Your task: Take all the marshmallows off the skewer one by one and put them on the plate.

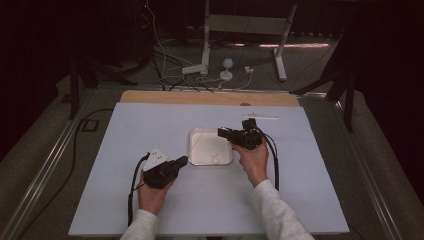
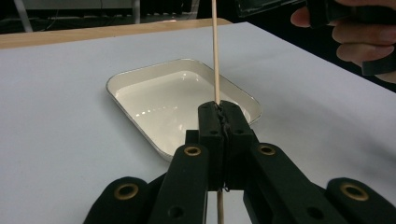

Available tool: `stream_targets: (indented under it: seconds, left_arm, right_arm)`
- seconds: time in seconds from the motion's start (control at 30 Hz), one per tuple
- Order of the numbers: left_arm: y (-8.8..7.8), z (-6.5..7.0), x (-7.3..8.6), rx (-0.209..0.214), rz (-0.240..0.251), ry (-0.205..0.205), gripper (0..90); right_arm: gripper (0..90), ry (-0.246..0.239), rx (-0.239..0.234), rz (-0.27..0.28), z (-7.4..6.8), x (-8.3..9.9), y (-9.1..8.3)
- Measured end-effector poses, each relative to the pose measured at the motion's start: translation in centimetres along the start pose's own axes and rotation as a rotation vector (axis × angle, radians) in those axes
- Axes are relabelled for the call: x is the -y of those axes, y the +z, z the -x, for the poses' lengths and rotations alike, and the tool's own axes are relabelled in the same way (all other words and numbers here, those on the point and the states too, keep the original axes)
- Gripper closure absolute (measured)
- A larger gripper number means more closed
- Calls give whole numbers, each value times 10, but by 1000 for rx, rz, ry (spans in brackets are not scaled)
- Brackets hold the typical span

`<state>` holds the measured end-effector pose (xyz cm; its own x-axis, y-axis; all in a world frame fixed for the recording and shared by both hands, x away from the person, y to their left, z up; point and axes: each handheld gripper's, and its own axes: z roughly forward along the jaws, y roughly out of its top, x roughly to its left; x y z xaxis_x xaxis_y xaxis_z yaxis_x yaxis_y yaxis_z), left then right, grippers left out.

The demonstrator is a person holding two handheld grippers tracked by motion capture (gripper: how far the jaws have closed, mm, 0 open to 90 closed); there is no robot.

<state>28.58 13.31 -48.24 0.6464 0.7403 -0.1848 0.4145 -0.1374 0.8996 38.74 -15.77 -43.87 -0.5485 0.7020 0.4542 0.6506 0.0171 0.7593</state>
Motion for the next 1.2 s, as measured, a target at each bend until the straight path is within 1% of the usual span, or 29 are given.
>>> stream_targets:
  seconds: [0.2,0.4,0.67,0.77,1.0,1.17,1.2]
  left_arm:
    - [0,0,0,2,1,-3,897]
    - [0,0,0,4,1,-5,897]
    - [0,0,0,4,1,-8,896]
    - [1,-1,0,4,0,-10,896]
    - [1,-1,0,4,0,-10,896]
    - [1,-1,0,3,-1,-12,896]
    - [1,-1,0,4,-1,-13,896]
  right_arm:
    - [744,-31,30,-17,0,2,3]
    - [738,-51,54,-34,1,4,7]
    - [734,-87,88,-87,5,11,15]
    - [731,-100,99,-99,6,13,17]
    - [715,-110,129,-119,10,23,21]
    - [703,-97,141,-140,14,30,24]
    - [651,-88,145,-147,16,33,25]
